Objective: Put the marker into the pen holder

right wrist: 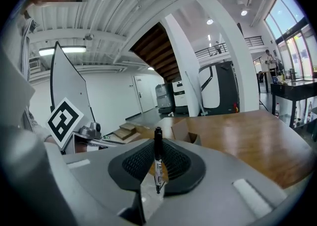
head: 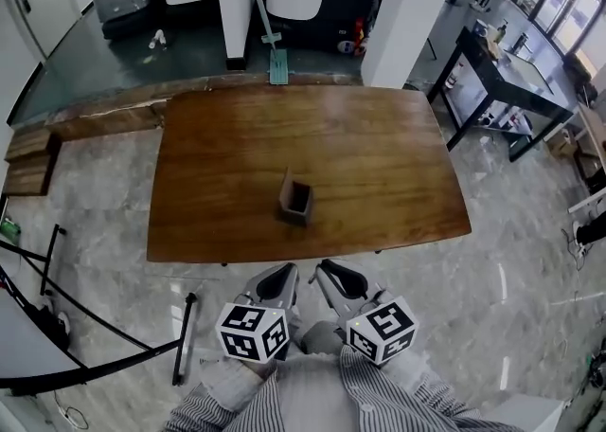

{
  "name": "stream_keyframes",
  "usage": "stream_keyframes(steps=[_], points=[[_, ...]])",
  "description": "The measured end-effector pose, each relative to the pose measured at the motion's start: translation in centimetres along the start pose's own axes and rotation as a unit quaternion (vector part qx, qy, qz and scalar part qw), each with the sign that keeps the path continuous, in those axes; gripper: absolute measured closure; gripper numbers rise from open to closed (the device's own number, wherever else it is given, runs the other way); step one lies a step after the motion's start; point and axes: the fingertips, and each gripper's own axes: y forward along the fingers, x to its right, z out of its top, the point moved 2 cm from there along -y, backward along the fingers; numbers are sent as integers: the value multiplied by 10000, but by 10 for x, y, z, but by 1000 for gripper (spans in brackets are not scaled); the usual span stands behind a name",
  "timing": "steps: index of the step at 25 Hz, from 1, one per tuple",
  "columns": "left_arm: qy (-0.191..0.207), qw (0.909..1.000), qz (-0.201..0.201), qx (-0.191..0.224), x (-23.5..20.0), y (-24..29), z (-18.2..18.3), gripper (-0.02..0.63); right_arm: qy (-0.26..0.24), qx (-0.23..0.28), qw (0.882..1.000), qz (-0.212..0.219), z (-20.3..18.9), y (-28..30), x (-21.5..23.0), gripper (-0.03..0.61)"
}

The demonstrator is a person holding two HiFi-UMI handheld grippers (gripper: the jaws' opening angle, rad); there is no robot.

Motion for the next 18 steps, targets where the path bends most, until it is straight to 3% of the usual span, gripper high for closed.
stream_keyframes(steps=[18], points=[[-222,9997,142,1,-16,58,28,606,-26,-110,9991,399,25,45,51,534]])
